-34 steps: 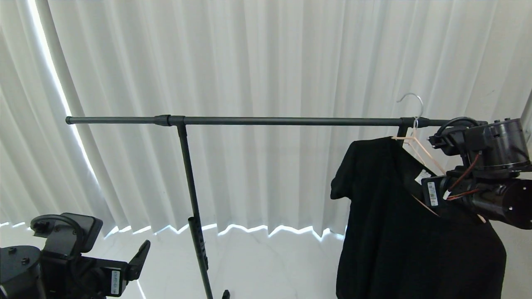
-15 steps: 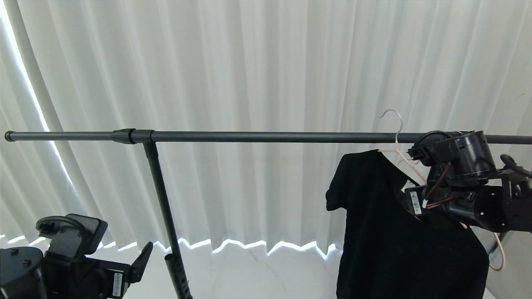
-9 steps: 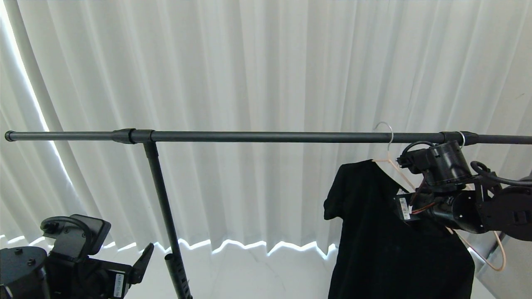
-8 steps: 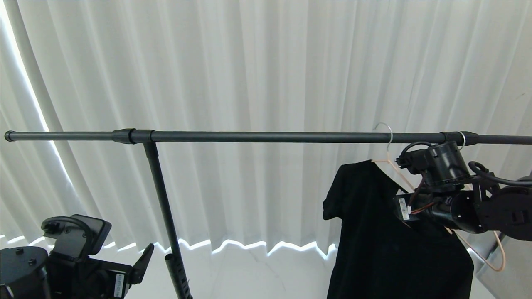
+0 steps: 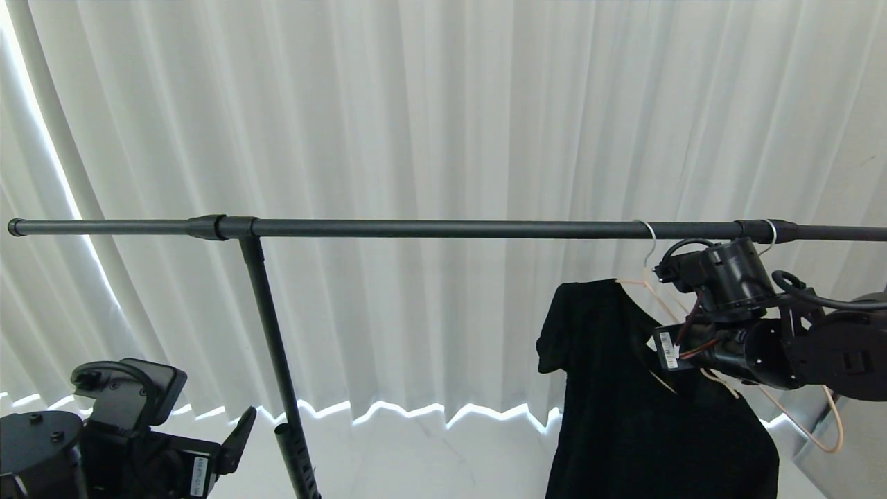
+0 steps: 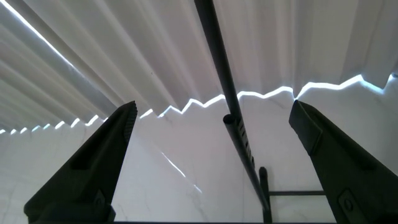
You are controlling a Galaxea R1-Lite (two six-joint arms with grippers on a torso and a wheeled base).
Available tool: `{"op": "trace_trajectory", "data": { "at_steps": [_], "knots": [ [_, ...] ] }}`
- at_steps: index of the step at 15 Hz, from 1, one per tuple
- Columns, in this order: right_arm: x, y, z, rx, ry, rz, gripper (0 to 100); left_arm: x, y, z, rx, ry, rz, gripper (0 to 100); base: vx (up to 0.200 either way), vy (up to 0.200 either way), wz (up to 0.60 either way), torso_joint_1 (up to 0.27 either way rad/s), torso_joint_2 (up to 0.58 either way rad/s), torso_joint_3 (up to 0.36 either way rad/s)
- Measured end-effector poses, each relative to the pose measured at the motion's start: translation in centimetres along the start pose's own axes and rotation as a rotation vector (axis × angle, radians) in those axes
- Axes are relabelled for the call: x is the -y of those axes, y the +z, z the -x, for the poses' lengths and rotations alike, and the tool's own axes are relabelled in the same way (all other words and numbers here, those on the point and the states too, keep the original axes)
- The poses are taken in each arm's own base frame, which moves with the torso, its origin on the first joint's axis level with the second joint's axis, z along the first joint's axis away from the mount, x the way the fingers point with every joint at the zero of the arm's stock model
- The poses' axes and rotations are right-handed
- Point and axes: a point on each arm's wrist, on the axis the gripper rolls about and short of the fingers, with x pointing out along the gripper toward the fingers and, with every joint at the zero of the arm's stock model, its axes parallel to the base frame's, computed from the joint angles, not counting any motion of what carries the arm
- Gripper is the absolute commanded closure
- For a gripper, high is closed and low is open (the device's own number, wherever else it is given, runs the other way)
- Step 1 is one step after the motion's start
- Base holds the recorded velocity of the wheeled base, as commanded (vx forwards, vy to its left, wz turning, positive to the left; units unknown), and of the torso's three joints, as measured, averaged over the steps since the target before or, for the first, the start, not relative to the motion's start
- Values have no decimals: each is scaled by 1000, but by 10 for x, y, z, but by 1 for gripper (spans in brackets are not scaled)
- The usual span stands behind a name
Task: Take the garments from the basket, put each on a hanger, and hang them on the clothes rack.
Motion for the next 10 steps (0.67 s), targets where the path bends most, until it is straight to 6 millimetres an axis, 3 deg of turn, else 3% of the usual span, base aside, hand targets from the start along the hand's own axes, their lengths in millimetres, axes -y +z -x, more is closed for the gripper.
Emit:
{"op": "trace_trajectory", "data": {
  "at_steps": [3,7,10],
  "knots": [
    [-1,1,11,19,17,-4,0,0,0,0,-1,12,2,0,0,0,0,0,0,0],
    [8,-4,50,-4,47,71,0,-3,1,2,3,49,9,0,0,0,0,0,0,0],
    [26,-11,80,16,53,178,0,-4,1,2,-2,86,13,0,-200,0,0,6,2,1]
  ]
}}
